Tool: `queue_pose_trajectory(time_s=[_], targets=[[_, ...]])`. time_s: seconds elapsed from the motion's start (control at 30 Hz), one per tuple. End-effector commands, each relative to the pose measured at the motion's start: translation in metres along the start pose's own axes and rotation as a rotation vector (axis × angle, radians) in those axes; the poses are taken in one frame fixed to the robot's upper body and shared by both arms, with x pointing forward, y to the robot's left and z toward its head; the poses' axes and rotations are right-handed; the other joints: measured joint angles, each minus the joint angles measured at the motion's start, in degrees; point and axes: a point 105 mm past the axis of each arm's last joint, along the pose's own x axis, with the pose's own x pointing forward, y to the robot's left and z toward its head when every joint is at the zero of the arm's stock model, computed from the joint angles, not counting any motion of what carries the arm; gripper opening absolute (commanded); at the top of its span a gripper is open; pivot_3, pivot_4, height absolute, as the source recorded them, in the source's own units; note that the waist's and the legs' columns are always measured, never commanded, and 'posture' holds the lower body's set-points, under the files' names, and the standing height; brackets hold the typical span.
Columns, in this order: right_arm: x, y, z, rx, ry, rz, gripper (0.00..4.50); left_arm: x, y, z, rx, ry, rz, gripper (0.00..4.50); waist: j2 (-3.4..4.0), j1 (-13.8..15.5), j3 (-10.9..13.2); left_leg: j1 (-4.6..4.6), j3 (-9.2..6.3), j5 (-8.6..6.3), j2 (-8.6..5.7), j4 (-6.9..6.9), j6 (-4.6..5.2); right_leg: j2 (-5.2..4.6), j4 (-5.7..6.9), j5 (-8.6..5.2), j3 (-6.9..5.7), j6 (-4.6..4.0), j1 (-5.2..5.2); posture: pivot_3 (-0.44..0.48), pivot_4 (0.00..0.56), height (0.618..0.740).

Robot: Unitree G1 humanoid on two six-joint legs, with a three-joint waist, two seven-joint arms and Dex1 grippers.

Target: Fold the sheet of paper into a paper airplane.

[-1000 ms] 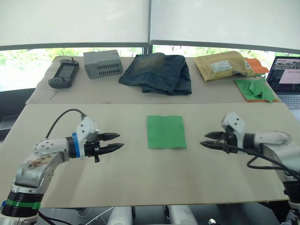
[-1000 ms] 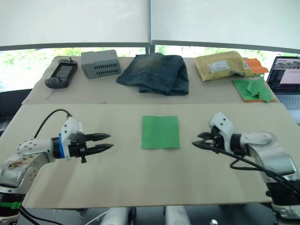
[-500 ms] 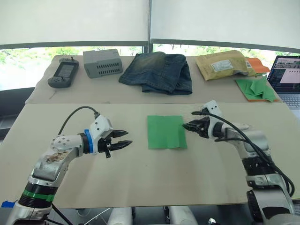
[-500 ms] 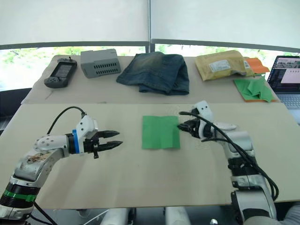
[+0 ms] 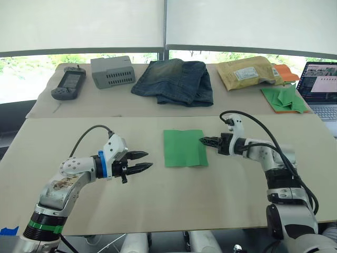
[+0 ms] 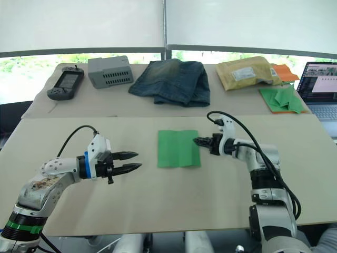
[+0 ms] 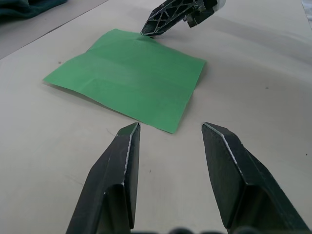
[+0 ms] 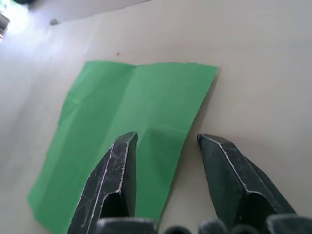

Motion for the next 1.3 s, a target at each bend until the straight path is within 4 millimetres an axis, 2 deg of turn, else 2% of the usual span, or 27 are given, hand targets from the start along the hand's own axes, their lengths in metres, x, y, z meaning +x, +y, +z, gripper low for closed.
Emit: queue_pose_trajectory(time_s=[0.03, 0.13, 0.23, 0.37, 0.4, 0.57, 0.73, 0.9, 0.97, 1.3], targets=[[0.004, 0.008, -0.001, 0.053, 0.002, 0.071, 2.21, -0.001, 0.001, 0.009, 0.029, -0.028, 0.002, 2.11, 0.00, 0.0, 0.0, 0.00, 0.00, 0.00, 0.01, -0.01, 0.00, 0.01, -0.01, 0.00, 0.00, 0.00, 0.00, 0.000, 0.150, 0.728], [0.008, 0.010, -0.004, 0.077, 0.010, 0.103, 2.21, 0.000, 0.001, 0.009, 0.032, -0.031, 0.003, 2.11, 0.00, -0.2, 0.0, 0.00, 0.00, 0.00, 0.00, -0.01, 0.00, 0.01, 0.00, 0.00, 0.00, 0.00, 0.00, 0.000, 0.150, 0.728], [0.009, 0.012, -0.003, 0.089, 0.005, 0.131, 1.48, 0.000, 0.002, 0.009, 0.034, -0.033, 0.005, 2.14, 0.00, -0.1, 0.0, 0.00, 0.00, 0.00, 0.00, -0.01, 0.00, 0.00, 0.00, 0.00, 0.01, 0.00, 0.00, 0.000, 0.150, 0.728], [0.010, 0.016, -0.003, 0.095, 0.005, 0.172, 0.11, 0.000, 0.003, 0.009, 0.032, -0.035, 0.012, 2.14, -0.02, -0.2, 0.0, 0.04, 0.01, 0.00, 0.01, 0.00, 0.00, 0.01, -0.01, 0.00, 0.01, 0.01, 0.05, 0.000, 0.150, 0.728], [0.009, 0.018, -0.003, 0.090, 0.004, 0.187, 0.03, 0.000, 0.003, 0.008, 0.032, -0.036, 0.012, 2.14, -0.03, -0.2, 0.0, 0.07, 0.01, 0.00, 0.00, 0.00, 0.00, 0.00, -0.01, 0.00, 0.01, 0.01, 0.09, 0.000, 0.150, 0.728], [-0.003, 0.042, -0.002, 0.082, 0.019, 0.313, 0.03, -0.003, 0.003, 0.009, 0.031, -0.042, 0.011, 2.14, -0.01, -0.1, 0.0, 0.02, -0.01, 0.00, 0.01, -0.03, 0.00, 0.01, 0.00, -0.01, 0.00, 0.02, 0.01, 0.000, 0.150, 0.728], [-0.019, 0.062, -0.020, 0.110, 0.082, 0.387, 0.03, -0.003, 0.001, 0.011, 0.029, -0.052, -0.005, 2.14, -0.01, 0.1, 0.0, -0.15, -0.06, -0.01, 0.03, -0.06, 0.00, -0.05, 0.00, 0.00, -0.02, 0.01, -0.14, 0.000, 0.150, 0.728], [-0.022, 0.067, -0.039, 0.150, 0.105, 0.358, 0.03, -0.002, -0.004, 0.009, 0.034, -0.045, -0.027, 2.14, -0.01, 0.2, 0.0, -0.20, -0.04, 0.00, 0.00, 0.00, 0.00, -0.13, -0.05, 0.00, 0.00, 0.07, -0.13, 0.000, 0.150, 0.728], [-0.025, 0.071, -0.045, 0.179, 0.096, 0.354, 0.03, -0.001, -0.005, 0.008, 0.036, -0.040, -0.032, 2.14, -0.01, 0.2, 0.0, -0.18, -0.04, 0.00, 0.00, 0.00, 0.00, -0.09, -0.05, -0.19, -0.01, 0.38, -0.11, 0.000, 0.150, 0.728], [-0.025, 0.068, -0.059, 0.260, 0.038, 0.222, 0.03, 0.000, -0.004, 0.004, 0.040, -0.035, -0.048, 2.14, -0.01, 0.1, 0.0, -0.14, -0.05, 0.00, 0.03, -0.01, 0.00, -0.04, -0.01, -0.23, 0.00, 0.44, -0.11, 0.000, 0.150, 0.728]])
